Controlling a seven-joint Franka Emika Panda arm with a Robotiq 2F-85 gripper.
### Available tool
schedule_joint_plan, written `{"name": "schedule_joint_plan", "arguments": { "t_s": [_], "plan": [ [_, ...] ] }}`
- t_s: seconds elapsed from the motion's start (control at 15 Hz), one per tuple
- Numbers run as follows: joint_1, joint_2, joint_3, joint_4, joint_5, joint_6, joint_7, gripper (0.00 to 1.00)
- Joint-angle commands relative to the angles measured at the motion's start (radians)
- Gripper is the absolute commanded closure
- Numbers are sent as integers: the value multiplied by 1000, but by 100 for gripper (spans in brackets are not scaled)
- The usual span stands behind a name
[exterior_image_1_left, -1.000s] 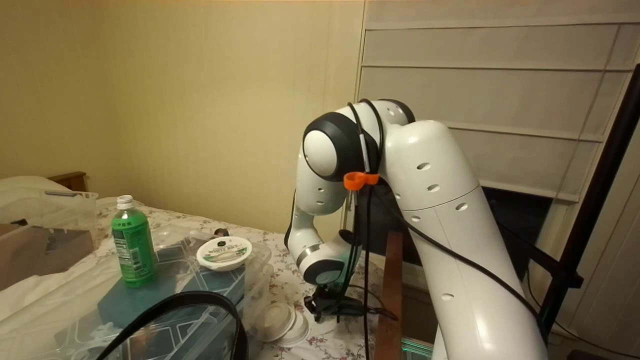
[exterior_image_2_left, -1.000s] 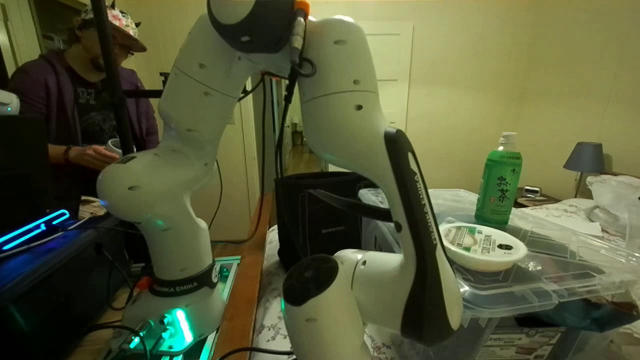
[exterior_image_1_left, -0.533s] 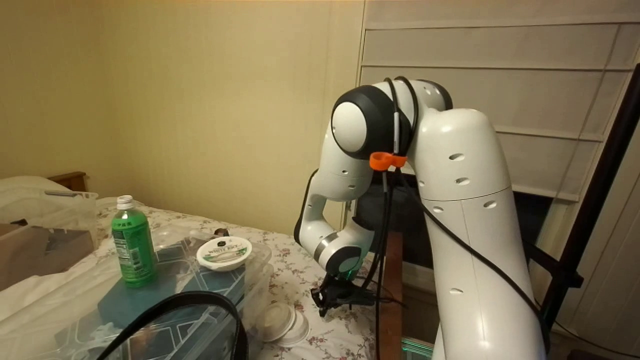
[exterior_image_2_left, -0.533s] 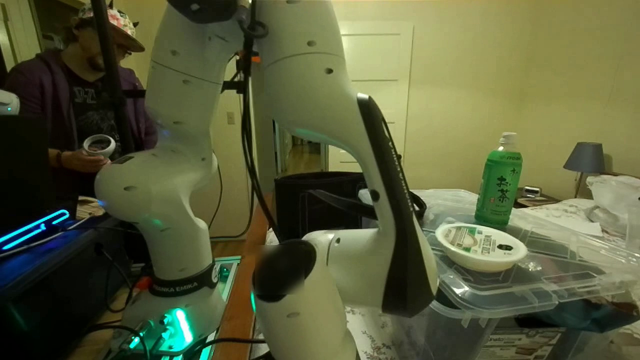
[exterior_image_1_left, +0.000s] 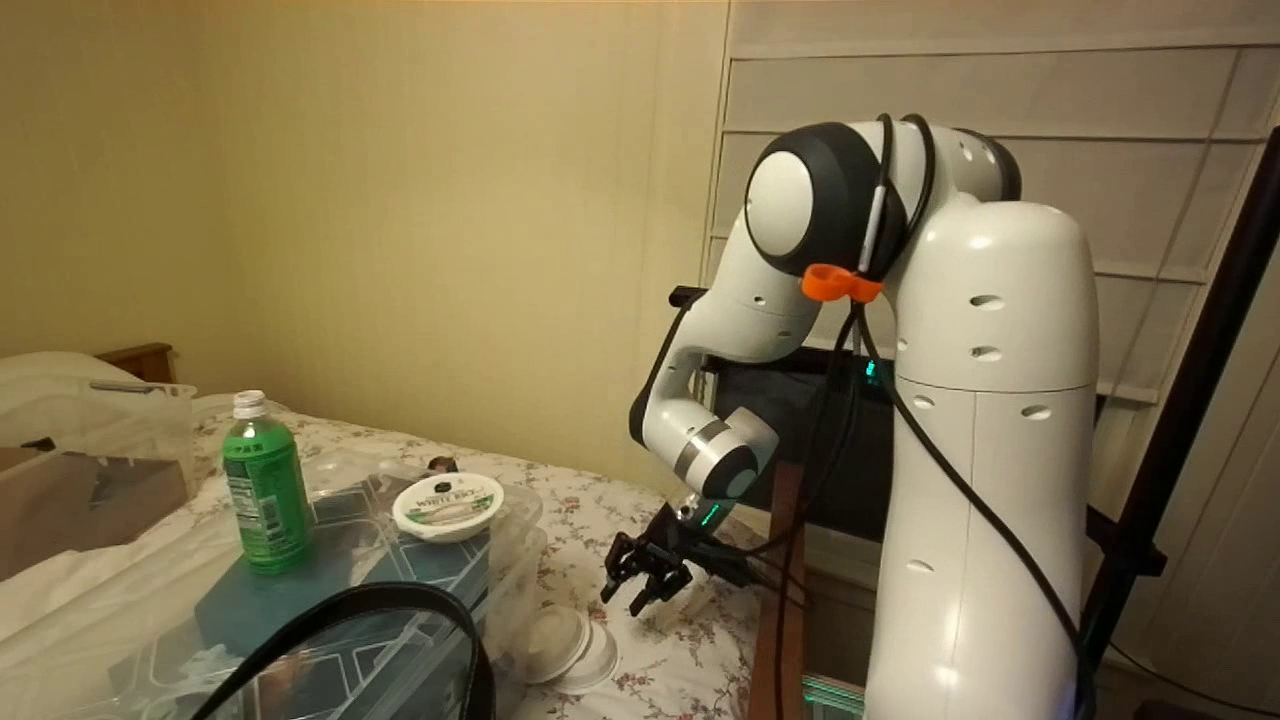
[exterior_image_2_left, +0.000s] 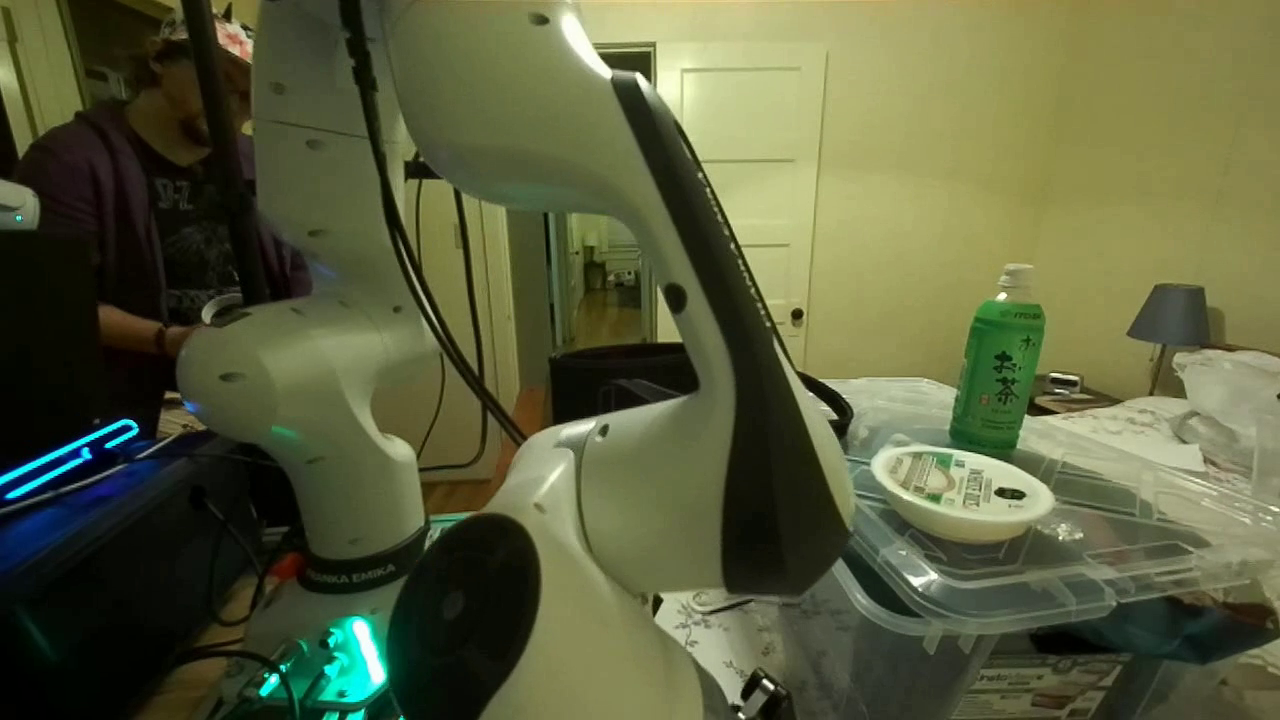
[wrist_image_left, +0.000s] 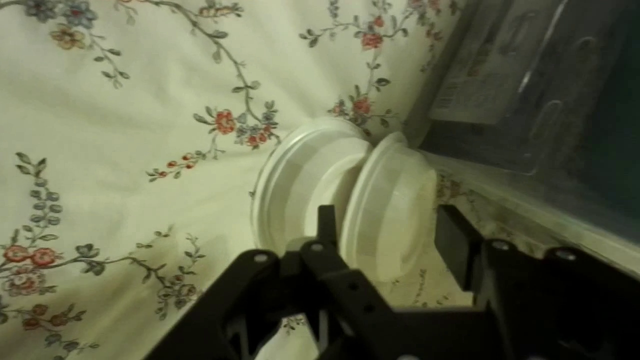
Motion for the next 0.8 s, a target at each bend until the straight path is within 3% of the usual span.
{"name": "schedule_joint_plan", "arguments": {
  "t_s": [0.0, 0.13, 0.33, 0.67, 0.73],
  "plan": [
    [-29, -15, 27, 7, 4, -87, 13, 12],
    [-25, 16, 42, 17, 38, -86, -12, 0],
    [-17, 62, 70, 28, 96, -50, -42, 0],
    [-5, 146, 107, 77, 309, -37, -97, 0],
    [-4, 96, 84, 40, 226, -59, -68, 0]
  ]
}}
